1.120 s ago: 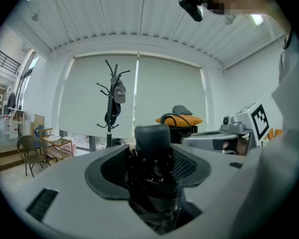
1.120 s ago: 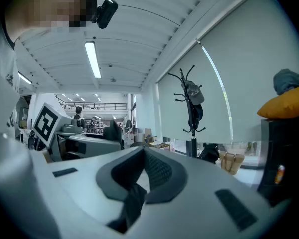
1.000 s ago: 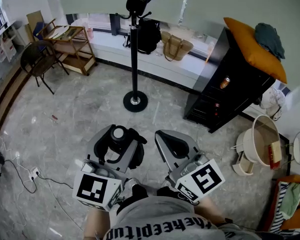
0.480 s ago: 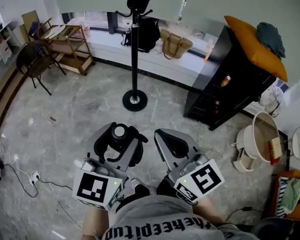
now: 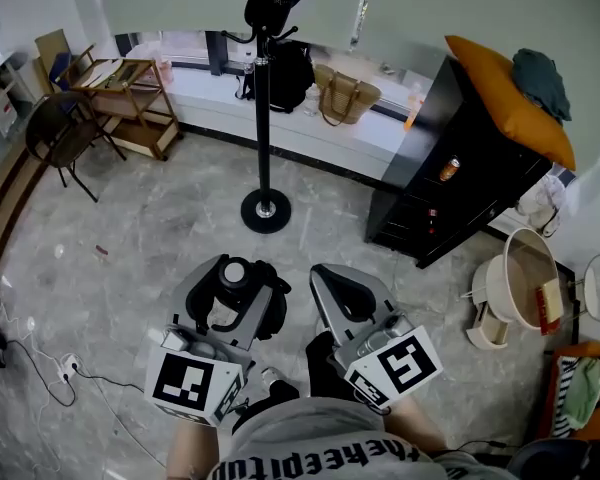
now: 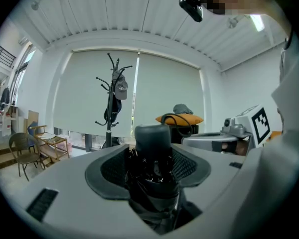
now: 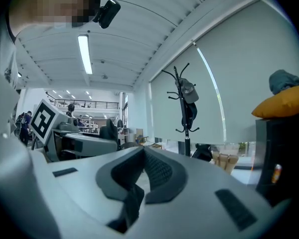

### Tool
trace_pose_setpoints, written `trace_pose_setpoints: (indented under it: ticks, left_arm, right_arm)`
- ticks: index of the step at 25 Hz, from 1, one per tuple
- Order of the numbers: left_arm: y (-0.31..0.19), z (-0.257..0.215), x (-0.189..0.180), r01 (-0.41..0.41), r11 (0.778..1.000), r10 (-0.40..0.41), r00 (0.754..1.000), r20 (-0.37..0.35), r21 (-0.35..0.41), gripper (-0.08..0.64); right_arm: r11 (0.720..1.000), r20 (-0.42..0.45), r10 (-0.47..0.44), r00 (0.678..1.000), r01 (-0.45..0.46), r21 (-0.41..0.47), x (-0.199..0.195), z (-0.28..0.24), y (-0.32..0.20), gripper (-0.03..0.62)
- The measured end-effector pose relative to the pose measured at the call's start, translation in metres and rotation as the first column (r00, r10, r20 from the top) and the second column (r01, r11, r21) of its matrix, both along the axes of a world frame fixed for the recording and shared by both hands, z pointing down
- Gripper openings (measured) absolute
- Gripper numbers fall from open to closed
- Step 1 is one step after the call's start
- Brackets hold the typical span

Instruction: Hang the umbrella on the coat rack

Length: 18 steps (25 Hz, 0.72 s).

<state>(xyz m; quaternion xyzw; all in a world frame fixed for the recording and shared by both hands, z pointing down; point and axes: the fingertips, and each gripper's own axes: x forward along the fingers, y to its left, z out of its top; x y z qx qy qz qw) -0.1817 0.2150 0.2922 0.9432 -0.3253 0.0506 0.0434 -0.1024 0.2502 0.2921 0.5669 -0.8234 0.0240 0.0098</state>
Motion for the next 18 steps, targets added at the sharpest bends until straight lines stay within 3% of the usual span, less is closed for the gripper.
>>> trace_pose_setpoints:
  ticks: [15, 18]
  left_arm:
    - [-0.072, -0.003, 0.058, 0.107, 0.994, -0.107, 0.994, 0.018, -0.020, 0.250]
    - [-0.086, -0.004, 0.071, 0.131, 0.991, -0.130, 0.991, -0.003, 0.004, 0.250]
  right_arm:
    - [0.984, -0.002, -0.175, 0.985, 0.175, -0.014, 0.050, -0.004, -0.081, 0.011]
    - [0.981, 0.003, -0.194, 0.981, 0.194, -0.018, 0.063, -0.002, -0.094, 0.011]
